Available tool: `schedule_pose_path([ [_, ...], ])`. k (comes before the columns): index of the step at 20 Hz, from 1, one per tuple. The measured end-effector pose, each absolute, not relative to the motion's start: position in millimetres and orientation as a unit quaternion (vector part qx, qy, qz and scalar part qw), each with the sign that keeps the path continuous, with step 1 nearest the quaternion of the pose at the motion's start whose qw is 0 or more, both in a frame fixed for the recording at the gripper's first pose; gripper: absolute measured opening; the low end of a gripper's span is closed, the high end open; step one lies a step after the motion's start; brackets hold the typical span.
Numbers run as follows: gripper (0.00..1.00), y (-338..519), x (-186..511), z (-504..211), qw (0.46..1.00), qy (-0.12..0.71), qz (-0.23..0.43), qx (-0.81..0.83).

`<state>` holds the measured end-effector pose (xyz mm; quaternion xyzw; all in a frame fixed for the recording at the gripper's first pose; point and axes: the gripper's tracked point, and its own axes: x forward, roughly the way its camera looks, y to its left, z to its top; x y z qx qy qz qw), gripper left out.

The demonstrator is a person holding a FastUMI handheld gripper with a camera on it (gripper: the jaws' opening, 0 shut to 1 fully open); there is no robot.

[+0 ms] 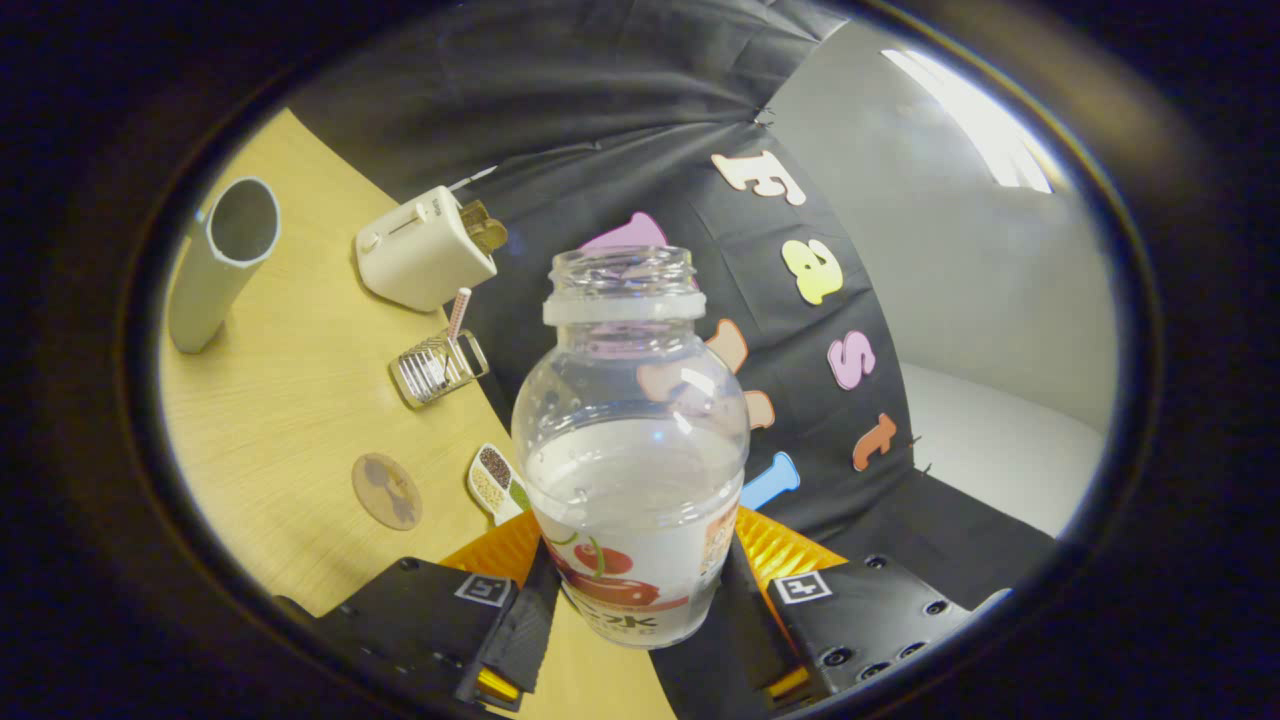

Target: Take the bottle from table, then pour the juice into the cup, finally place the bottle on the coaster

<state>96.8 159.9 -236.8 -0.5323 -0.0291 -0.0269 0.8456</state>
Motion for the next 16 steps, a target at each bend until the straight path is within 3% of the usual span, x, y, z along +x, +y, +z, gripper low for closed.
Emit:
schedule_pose_path([
  [16, 0.79, 231, 102, -271, 0.786, -0.063, 0.025, -0.614],
])
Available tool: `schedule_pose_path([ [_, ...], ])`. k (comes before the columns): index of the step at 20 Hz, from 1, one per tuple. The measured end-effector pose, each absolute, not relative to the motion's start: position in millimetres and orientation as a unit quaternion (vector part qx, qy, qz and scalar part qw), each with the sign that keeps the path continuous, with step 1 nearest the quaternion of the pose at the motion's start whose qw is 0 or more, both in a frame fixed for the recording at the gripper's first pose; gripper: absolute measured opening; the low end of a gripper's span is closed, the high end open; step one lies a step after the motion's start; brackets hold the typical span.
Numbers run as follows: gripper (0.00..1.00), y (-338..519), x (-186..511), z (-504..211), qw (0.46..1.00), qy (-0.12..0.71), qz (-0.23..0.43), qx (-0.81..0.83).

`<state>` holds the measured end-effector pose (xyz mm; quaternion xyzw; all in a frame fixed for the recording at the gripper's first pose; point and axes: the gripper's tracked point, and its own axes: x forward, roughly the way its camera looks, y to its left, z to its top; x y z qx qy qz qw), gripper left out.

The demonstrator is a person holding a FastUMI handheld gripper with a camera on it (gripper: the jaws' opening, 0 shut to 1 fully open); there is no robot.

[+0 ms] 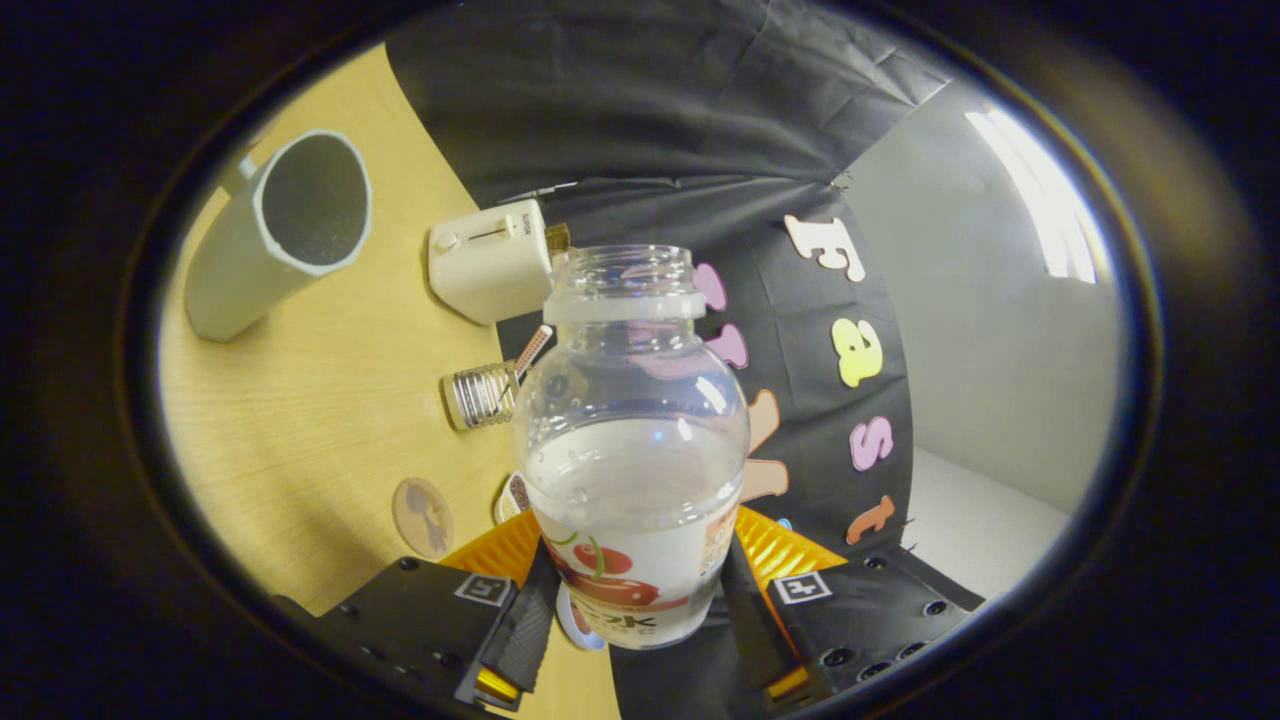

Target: Take the bottle from table, then pour the juice into the cup, finally place the bottle on the coaster

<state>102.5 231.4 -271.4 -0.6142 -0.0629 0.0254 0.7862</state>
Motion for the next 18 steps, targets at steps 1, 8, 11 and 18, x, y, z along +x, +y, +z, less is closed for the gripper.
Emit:
schedule_pose_path([
  [1, 0.79, 234, 102, -270, 0.781, -0.066, 0.026, -0.621],
  [8, 0.79, 251, 100, -266, 0.745, -0.091, 0.030, -0.660],
  [11, 0.79, 259, 95, -265, 0.727, -0.106, 0.033, -0.677],
  [18, 0.79, 273, 89, -267, 0.699, -0.130, 0.039, -0.702],
])
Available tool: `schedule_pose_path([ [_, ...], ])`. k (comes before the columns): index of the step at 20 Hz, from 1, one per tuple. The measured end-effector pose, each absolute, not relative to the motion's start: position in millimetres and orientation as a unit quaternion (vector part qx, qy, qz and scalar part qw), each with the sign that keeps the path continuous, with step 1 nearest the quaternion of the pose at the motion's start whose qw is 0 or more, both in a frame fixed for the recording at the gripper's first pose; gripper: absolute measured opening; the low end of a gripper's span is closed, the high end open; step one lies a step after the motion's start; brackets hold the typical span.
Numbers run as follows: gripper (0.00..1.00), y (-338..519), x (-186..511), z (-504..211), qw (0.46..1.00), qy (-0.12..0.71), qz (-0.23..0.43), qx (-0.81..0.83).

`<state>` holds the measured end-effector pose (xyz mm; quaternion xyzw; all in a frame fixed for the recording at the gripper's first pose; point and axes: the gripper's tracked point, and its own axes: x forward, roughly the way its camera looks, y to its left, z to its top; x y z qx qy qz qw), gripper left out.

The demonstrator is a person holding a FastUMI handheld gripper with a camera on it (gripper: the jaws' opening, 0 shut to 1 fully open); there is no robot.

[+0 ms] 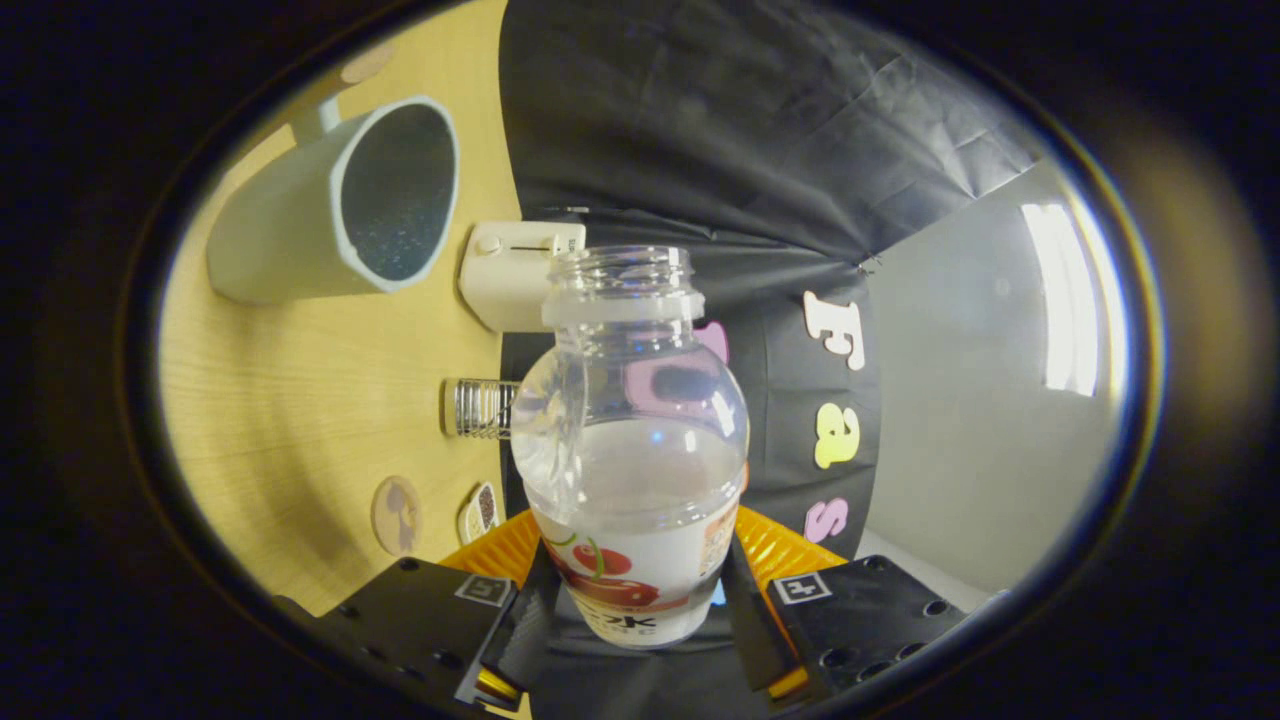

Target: Take the bottle from table, then pour the juice into the cup, finally place the bottle on the coaster

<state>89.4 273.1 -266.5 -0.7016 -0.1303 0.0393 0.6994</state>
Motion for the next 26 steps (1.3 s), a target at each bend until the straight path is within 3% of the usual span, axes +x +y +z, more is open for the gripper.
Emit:
schedule_pose_path([
  [26, 0.79, 285, 93, -271, 0.676, -0.147, 0.038, -0.721],
])
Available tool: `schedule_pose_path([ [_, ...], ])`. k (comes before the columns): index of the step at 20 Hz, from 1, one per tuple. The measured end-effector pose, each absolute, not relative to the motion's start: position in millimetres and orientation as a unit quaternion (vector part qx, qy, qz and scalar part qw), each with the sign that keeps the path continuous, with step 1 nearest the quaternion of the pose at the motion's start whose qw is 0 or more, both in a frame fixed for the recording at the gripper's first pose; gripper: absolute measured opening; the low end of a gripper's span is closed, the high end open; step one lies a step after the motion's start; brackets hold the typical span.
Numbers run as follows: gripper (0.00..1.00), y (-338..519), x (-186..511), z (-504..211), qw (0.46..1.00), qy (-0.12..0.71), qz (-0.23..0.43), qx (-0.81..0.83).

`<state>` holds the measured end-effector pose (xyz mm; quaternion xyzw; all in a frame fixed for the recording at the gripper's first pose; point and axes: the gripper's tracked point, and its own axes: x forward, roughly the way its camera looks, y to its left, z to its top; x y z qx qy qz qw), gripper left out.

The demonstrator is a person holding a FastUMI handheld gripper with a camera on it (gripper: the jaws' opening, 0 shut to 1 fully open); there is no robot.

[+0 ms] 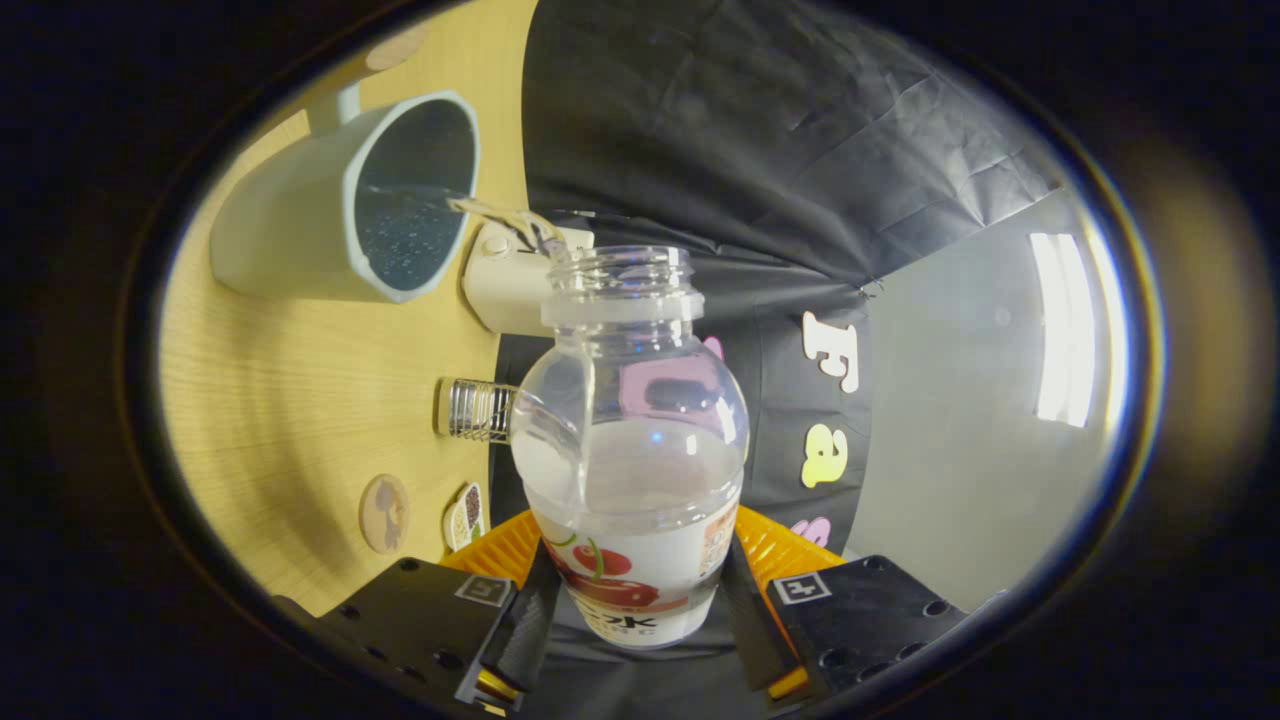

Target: Take the bottle from table, then pour the juice into the cup, finally place the bottle on the coaster

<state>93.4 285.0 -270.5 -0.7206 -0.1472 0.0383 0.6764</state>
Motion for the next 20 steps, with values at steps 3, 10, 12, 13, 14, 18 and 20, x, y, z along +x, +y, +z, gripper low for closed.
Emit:
schedule_pose_path([
  [3, 0.79, 286, 92, -269, 0.673, -0.148, 0.038, -0.724],
  [10, 0.79, 297, 94, -254, 0.665, -0.168, 0.030, -0.727],
  [12, 0.79, 299, 93, -253, 0.664, -0.171, 0.030, -0.727],
  [13, 0.79, 300, 92, -252, 0.664, -0.172, 0.030, -0.727],
  [14, 0.79, 300, 91, -252, 0.663, -0.173, 0.030, -0.728],
  [18, 0.79, 302, 90, -250, 0.654, -0.179, 0.029, -0.735],
  [20, 0.79, 302, 91, -249, 0.653, -0.179, 0.029, -0.736],
])
